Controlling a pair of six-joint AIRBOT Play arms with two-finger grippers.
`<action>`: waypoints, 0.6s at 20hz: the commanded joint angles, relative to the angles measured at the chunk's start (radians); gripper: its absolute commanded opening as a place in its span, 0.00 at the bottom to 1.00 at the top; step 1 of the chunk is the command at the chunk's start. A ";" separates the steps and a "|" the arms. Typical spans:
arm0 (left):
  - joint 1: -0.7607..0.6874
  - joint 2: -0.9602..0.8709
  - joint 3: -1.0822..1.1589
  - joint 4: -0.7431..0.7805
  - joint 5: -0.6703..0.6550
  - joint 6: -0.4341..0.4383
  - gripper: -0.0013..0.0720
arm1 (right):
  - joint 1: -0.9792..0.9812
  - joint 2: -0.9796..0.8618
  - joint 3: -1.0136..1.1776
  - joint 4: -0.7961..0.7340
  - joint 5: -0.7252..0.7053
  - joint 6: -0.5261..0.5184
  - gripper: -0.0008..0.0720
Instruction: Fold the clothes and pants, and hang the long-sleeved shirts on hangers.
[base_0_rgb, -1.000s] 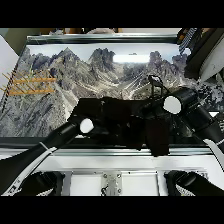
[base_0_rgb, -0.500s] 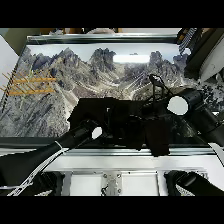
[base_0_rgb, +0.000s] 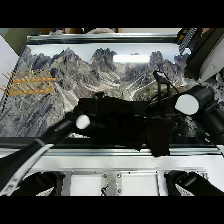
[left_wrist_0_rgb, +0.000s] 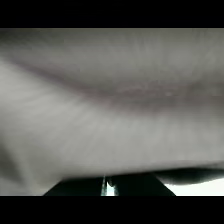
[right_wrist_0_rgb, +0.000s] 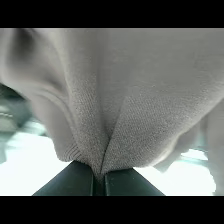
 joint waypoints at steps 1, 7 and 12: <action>0.131 0.188 0.142 -0.011 -0.239 0.137 0.04 | -0.028 -0.003 0.117 -0.051 0.195 -0.077 0.05; 0.087 0.370 0.318 -0.011 -0.599 0.141 0.04 | 0.029 -0.027 0.277 -0.072 0.437 -0.038 0.05; -0.018 0.408 0.141 -0.011 -0.623 0.071 0.04 | 0.166 -0.067 0.260 -0.175 0.490 0.066 0.05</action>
